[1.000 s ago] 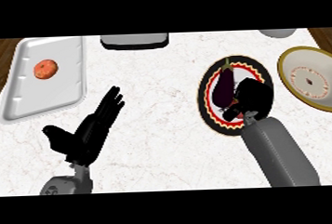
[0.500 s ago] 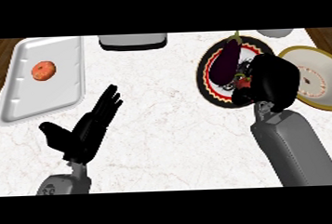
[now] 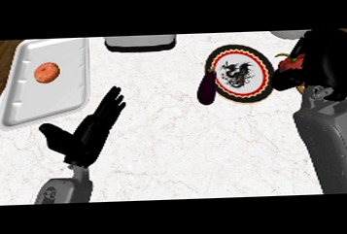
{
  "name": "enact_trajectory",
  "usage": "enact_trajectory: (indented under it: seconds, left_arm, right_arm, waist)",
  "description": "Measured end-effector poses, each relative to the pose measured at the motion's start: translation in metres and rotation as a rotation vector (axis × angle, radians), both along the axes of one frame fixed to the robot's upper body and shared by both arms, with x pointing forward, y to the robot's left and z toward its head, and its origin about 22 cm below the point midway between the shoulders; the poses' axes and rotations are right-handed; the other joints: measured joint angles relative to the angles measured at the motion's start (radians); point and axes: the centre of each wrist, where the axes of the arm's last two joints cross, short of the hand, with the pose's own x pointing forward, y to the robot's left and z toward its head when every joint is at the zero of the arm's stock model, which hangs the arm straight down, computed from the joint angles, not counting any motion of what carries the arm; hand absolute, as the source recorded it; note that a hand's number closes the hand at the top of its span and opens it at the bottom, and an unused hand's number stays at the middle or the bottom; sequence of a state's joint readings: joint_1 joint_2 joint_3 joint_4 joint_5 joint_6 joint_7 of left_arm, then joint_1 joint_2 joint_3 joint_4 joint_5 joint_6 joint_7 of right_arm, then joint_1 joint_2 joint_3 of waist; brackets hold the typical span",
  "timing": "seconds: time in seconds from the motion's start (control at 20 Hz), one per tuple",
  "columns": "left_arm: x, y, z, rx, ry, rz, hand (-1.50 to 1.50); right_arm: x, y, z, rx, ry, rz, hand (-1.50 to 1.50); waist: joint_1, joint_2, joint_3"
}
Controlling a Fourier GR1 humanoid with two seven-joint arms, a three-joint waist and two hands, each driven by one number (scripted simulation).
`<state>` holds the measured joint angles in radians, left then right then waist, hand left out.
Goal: Pick the bell pepper from the plate and place it in the bowl
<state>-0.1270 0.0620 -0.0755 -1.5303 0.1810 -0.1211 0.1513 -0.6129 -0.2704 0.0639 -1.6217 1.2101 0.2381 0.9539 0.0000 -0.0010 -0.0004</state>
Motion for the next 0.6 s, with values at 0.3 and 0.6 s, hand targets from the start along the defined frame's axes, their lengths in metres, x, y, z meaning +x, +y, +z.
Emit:
enact_trajectory:
  seconds: [0.3,0.6]
  left_arm:
    - [-0.004,-0.016,0.007,-0.001,-0.005,-0.009,0.00]
    - [-0.003,-0.016,0.006,0.002,-0.005,-0.008,0.00]
  right_arm:
    - [0.021,-0.046,0.014,0.007,-0.034,-0.067,1.50]
    - [0.042,-0.104,-0.001,0.049,-0.075,-0.089,1.50]
  waist:
    - [0.005,0.001,0.000]
    - [0.011,0.004,0.001]
